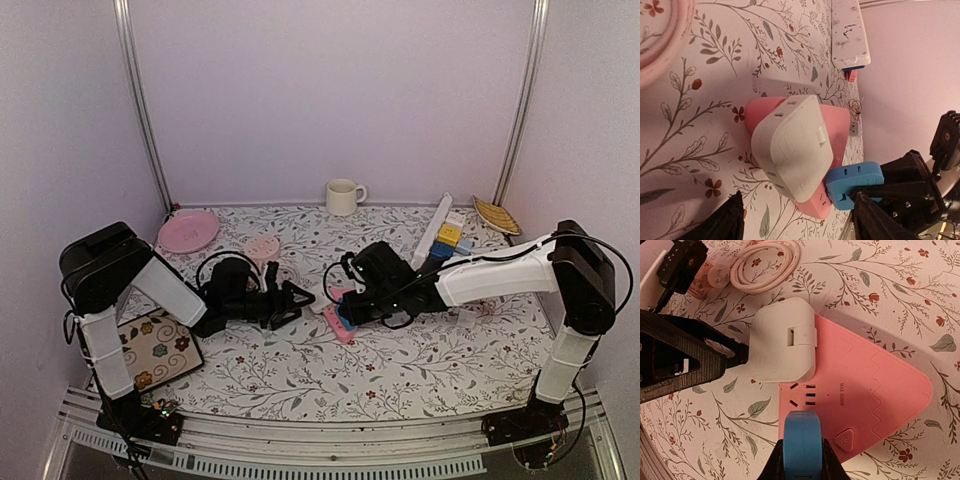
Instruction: Pull the plug off the socket
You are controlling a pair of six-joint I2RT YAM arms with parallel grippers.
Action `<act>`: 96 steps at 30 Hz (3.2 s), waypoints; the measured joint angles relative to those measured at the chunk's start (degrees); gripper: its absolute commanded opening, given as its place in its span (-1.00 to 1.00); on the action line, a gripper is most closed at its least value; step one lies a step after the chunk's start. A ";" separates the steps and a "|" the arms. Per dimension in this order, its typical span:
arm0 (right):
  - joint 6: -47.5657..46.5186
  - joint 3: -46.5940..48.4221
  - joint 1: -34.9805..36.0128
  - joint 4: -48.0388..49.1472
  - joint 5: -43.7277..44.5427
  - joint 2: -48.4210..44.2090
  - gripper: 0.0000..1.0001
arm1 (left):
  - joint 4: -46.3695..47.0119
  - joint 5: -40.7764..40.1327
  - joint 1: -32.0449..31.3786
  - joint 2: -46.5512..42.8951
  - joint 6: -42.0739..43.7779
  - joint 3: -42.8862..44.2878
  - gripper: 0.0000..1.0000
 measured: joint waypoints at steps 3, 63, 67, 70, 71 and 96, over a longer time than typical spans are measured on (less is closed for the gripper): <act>1.01 -0.72 0.00 1.07 -1.01 -0.24 -0.91 | 0.07 0.02 0.00 0.00 0.00 0.09 0.49; 13.03 -21.03 0.26 38.99 -12.02 -17.03 -0.93 | 1.88 -2.25 -3.21 -0.31 0.70 0.76 -0.55; 12.37 -21.03 0.26 37.03 -10.01 -18.64 -0.93 | 0.83 -2.47 -3.30 -0.52 1.99 1.18 -0.53; 11.32 -21.05 0.11 32.68 -6.86 -21.18 -0.92 | 0.42 -2.47 -3.32 -0.55 2.73 1.38 -0.52; 11.10 -21.18 -0.15 31.32 -5.68 -22.21 -0.92 | 0.31 -2.47 -3.34 -0.59 2.93 1.40 -0.52; 7.08 -25.97 -8.13 -2.03 14.80 -20.81 -0.57 | -3.10 -2.86 -3.41 -1.53 5.57 2.54 -0.34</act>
